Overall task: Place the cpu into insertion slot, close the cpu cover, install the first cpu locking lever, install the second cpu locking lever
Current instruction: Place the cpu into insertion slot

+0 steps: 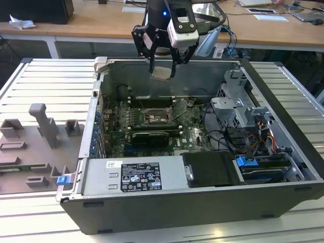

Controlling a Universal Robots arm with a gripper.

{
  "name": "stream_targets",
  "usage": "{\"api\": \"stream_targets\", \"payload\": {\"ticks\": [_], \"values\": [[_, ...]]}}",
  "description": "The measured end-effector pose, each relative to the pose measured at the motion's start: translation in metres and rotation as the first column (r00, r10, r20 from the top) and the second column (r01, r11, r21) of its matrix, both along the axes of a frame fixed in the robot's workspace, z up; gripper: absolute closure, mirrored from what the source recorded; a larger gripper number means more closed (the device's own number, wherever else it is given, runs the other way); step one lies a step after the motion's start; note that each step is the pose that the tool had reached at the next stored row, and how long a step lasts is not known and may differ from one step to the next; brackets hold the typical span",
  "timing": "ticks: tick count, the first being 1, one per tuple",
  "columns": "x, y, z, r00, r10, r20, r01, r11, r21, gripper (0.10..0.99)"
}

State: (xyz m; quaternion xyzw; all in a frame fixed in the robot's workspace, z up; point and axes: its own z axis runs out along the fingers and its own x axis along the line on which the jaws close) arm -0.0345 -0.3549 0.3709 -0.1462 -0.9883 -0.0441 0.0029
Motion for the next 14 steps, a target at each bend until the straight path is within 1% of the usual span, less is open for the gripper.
{"api": "stream_targets", "payload": {"ticks": [3, 6, 9, 14], "values": [[0.0000, 0.0000, -0.0021, 1.0000, 0.000, -0.0001, 0.000, 1.0000, -0.001, 0.541], [0.0000, 0.0000, -0.0024, 1.0000, -0.004, -0.0002, 0.004, 1.0000, -0.001, 0.541], [0.0000, 0.0000, -0.0025, 0.9997, -0.023, 0.0000, 0.023, 0.9997, -0.001, 0.541], [0.0000, 0.0000, -0.0026, 0.9975, -0.070, 0.0002, 0.070, 0.9975, -0.006, 0.541]]}}
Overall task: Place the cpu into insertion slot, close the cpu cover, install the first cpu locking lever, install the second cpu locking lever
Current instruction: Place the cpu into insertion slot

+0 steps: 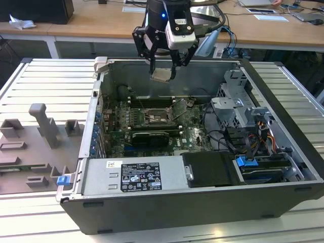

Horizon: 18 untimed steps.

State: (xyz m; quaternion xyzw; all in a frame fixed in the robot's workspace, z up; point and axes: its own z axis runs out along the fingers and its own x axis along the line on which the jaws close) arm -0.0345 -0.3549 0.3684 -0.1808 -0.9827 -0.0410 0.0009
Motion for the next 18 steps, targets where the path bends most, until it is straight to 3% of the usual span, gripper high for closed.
{"api": "stream_targets", "payload": {"ticks": [10, 18], "values": [[0.0000, 0.0000, 0.0000, 0.9974, -0.072, 0.0002, 0.072, 0.9974, -0.006, 0.541], [0.0000, 0.0000, -0.0001, 0.9903, -0.139, 0.0010, 0.139, 0.9902, -0.014, 0.541]]}}
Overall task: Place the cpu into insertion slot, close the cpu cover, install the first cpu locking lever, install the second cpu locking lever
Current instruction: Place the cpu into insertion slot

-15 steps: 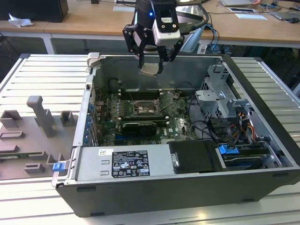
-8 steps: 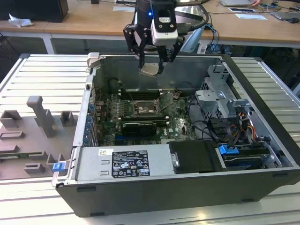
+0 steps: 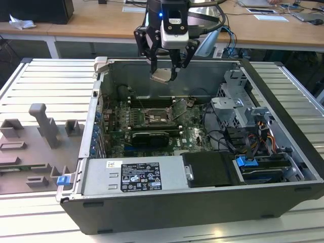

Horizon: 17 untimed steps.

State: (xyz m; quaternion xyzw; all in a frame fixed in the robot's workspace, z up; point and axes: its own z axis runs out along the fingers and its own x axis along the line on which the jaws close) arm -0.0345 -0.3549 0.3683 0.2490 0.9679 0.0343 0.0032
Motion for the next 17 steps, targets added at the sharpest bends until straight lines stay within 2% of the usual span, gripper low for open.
{"api": "stream_targets", "payload": {"ticks": [8, 17], "values": [[0.0000, 0.0000, 0.0000, 0.9988, -0.048, 0.0001, 0.048, 0.9988, -0.003, 0.541], [0.0000, 0.0000, -0.0001, 0.9945, -0.105, 0.0003, 0.105, 0.9945, -0.006, 0.541]]}}
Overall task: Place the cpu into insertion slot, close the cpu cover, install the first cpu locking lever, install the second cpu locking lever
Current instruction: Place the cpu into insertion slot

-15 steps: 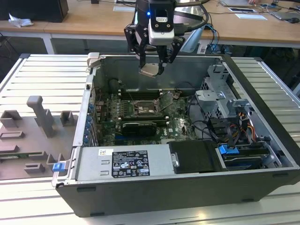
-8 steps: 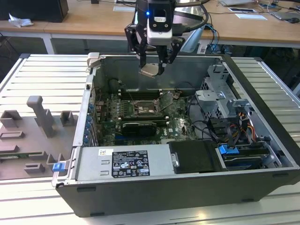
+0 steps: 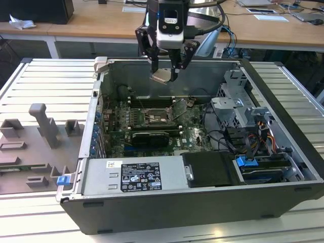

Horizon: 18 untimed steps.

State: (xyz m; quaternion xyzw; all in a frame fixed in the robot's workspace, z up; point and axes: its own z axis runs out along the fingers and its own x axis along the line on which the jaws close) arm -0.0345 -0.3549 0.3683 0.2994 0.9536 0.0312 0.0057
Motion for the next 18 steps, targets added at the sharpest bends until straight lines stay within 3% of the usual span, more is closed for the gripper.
{"api": "stream_targets", "payload": {"ticks": [9, 18], "values": [[0.0000, 0.0001, -0.0001, 0.9970, -0.077, 0.0003, 0.077, 0.9970, -0.006, 0.541], [0.0000, 0.0001, -0.0003, 0.9877, -0.156, 0.0010, 0.156, 0.9876, -0.012, 0.541]]}}
